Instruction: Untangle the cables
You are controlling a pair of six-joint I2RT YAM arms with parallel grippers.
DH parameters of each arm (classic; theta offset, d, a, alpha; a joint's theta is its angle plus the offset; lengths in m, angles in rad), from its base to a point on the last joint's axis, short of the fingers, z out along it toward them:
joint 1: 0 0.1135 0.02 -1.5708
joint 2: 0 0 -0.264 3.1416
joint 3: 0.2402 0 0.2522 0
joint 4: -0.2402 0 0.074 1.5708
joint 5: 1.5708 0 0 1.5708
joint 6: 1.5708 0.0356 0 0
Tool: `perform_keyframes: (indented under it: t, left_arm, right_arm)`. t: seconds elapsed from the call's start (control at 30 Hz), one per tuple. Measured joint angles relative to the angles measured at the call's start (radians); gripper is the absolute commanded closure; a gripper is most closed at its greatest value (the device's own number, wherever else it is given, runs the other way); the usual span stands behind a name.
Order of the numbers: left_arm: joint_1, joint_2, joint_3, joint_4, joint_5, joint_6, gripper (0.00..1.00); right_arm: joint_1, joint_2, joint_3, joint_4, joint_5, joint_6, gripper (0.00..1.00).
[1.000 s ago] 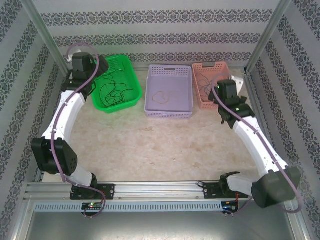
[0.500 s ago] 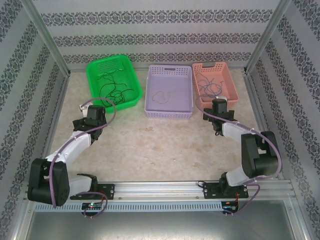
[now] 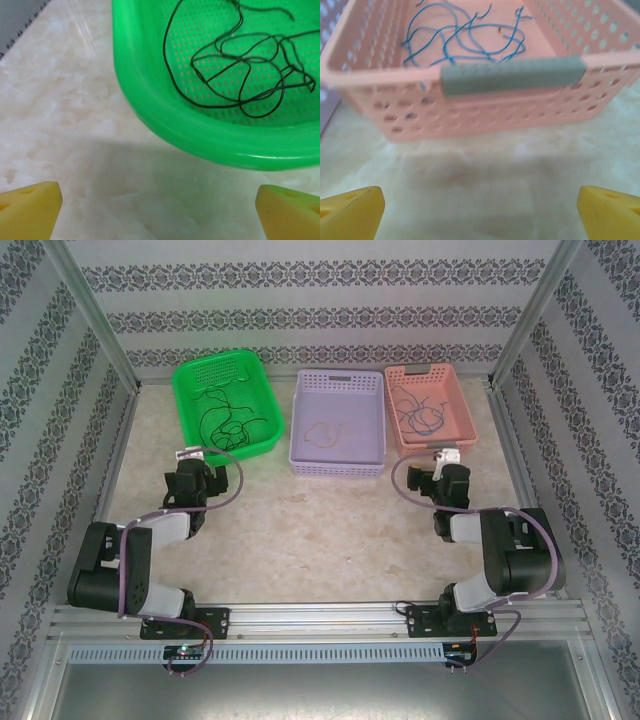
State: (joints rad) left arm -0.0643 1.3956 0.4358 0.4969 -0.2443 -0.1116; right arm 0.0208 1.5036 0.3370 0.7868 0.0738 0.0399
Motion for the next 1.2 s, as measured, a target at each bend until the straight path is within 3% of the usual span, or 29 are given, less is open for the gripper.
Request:
perform_keyframes:
  t: [0.23,0.47,0.67,1.2]
  left_arm:
    - [0.001,-0.135,-0.11,0.073,-0.042,0.004,0.01]
    - [0.048,0.048,0.03,0.074,0.061,0.041,0.0]
    - [0.051,0.148,-0.016,0.225,0.108,0.056,0.0]
    - [0.034,0.163,-0.05,0.32,0.087,0.06,0.01]
  right_arm:
    - [0.034,0.004,0.0,0.095,0.012,-0.024,0.02]
    - [0.022,0.005,0.024,0.101,0.039,-0.014,0.02]
    - [0.02,0.005,0.024,0.105,0.072,-0.005,0.02]
    - [0.021,0.005,0.024,0.105,0.077,-0.006,0.02]
